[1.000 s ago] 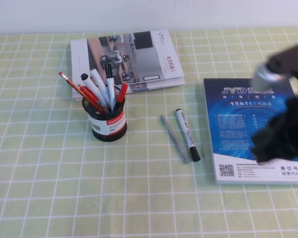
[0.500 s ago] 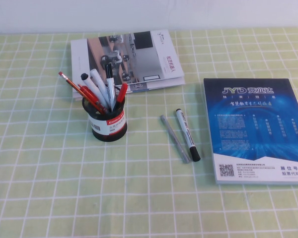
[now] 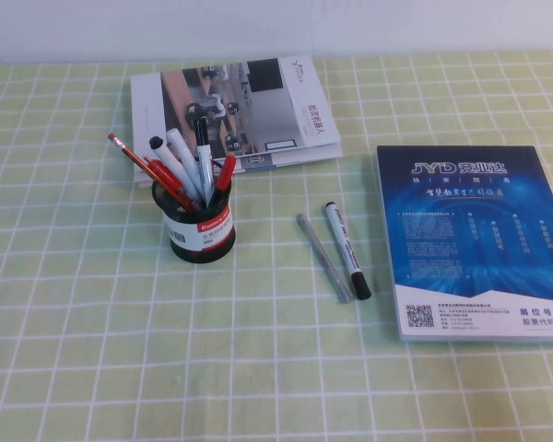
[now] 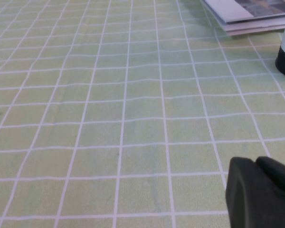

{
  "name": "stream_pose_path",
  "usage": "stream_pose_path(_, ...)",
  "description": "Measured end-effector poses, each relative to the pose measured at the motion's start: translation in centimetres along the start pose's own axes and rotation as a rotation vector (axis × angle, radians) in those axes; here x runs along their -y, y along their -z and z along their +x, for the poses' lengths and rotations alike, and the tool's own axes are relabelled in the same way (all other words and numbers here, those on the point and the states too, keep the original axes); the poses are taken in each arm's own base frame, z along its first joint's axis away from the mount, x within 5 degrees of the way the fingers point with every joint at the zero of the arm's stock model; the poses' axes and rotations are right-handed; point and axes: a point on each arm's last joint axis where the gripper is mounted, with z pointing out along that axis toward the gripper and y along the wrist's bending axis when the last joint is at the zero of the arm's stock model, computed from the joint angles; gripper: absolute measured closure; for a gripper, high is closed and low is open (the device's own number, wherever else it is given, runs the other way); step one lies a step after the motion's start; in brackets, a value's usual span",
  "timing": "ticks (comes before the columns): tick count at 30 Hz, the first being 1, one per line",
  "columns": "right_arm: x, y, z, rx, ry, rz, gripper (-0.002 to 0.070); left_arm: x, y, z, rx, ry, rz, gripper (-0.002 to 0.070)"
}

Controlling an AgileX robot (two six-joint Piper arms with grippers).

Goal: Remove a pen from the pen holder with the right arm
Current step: 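Take a marker out of the pen holder and lay it on the table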

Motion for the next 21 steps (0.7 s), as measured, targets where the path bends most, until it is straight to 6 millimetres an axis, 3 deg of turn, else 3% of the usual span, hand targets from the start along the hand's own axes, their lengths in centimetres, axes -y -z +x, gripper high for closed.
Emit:
stream_pose_path(9,1.6,0.6,4.4,0.170,-0.093,0.134,0.0688,0.0,0.0,0.0,0.000,0.000,0.000,0.0680)
stream_pose_path(21,1.6,0.9,5.3,0.204,-0.011,0.144,0.0688,0.0,0.0,0.0,0.000,0.000,0.000,0.0680)
